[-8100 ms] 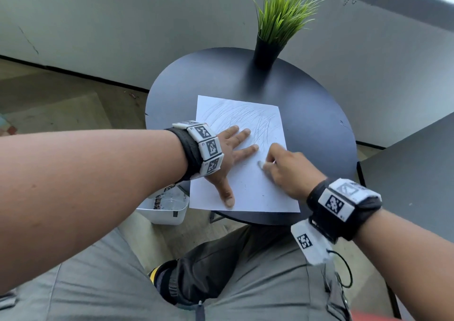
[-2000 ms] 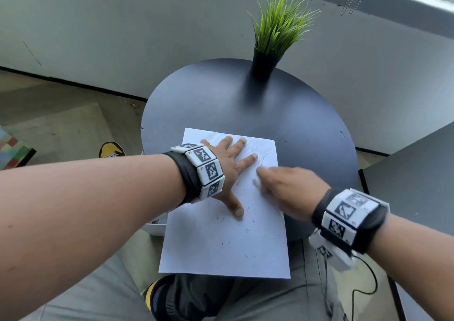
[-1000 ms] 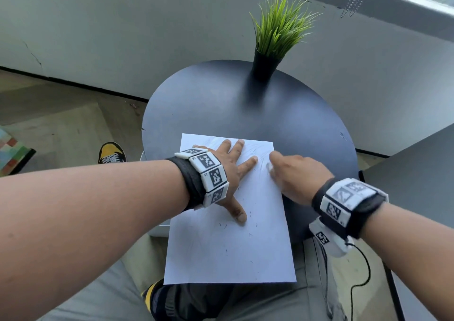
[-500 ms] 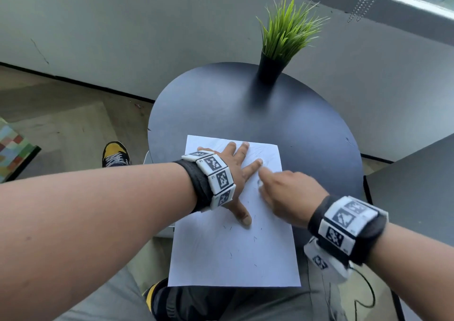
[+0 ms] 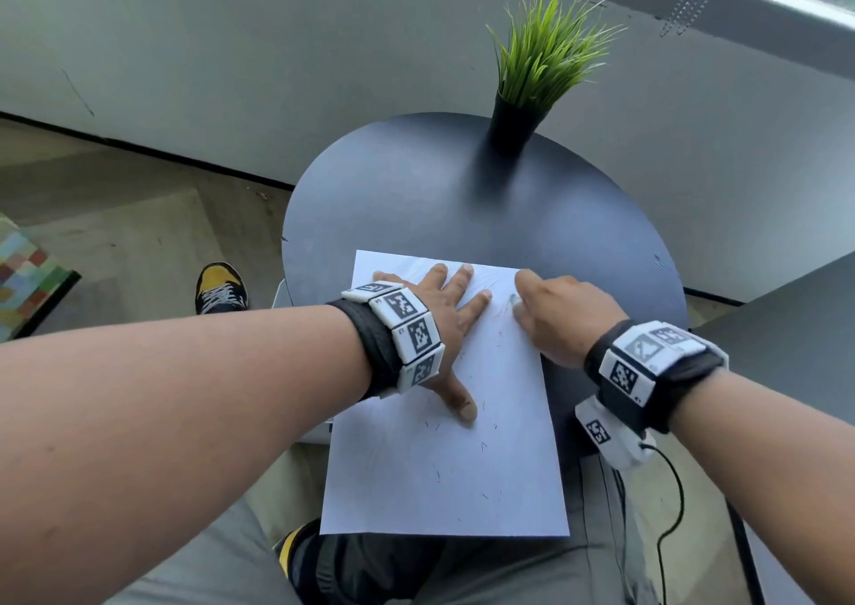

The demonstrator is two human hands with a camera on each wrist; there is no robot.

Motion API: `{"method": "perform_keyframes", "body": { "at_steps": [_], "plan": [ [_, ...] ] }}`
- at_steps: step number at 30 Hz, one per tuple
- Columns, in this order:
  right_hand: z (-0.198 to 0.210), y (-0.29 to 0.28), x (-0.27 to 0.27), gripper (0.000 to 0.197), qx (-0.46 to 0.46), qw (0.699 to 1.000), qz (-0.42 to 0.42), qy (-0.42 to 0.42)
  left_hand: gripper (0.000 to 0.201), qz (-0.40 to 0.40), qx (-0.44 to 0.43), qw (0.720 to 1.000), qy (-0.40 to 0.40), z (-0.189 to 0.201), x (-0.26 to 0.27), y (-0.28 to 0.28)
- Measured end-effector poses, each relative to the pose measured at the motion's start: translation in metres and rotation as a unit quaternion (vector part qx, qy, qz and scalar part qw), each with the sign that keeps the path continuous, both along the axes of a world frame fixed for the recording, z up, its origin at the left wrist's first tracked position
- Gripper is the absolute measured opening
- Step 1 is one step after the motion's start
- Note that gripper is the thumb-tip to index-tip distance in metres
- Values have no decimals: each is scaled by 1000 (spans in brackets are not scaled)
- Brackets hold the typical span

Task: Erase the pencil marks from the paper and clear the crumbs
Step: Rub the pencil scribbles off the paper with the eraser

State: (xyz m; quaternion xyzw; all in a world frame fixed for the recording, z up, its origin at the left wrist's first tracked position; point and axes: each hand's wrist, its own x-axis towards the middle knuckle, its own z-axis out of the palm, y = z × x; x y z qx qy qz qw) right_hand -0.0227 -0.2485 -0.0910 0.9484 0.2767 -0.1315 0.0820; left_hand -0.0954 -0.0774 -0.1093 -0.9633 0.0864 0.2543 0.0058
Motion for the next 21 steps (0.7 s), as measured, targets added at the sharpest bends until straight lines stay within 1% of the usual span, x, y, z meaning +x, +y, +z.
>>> {"method": "perform_keyframes", "body": {
  "at_steps": [2,4,5,6,7,8,9,11,13,15,17,19,21],
  "plan": [
    [-2,8,-19,11,0,999,48,7,149,1,-7,1000,0,2,-1,0],
    [-3,11,-43,24,-8,992,114,47,148,0,-13,1000,-1,3,-1,0],
    [-1,10,-44,25,-17,991,117,57,148,-1,-13,1000,-2,3,-1,0],
    [1,7,-36,20,-22,994,101,43,149,-2,-11,1000,-4,3,-1,0],
    [3,3,-23,14,-18,997,66,24,149,-2,-7,1000,-6,3,-1,0],
    [5,-2,-13,17,-5,999,36,6,149,-3,-3,1000,-7,2,-1,0],
    [6,-6,-8,23,0,1000,27,-4,149,-4,1,1000,-7,2,-1,0],
    [3,-5,-17,28,15,998,66,-2,148,-5,1,1000,-10,2,0,1],
    [-2,-2,-38,27,13,993,116,29,148,-5,-2,1000,-10,0,1,2],
    [-4,-2,-42,25,17,994,105,35,147,-7,1,1000,-5,-2,1,1],
    [-6,-6,-32,26,15,996,81,17,143,-16,6,1000,-5,1,2,1],
    [-9,-11,-29,27,10,997,81,10,132,-32,-3,999,-22,7,6,5],
    [-10,-12,-34,27,14,995,95,8,121,-52,-16,997,-58,10,12,14]
  ]
}}
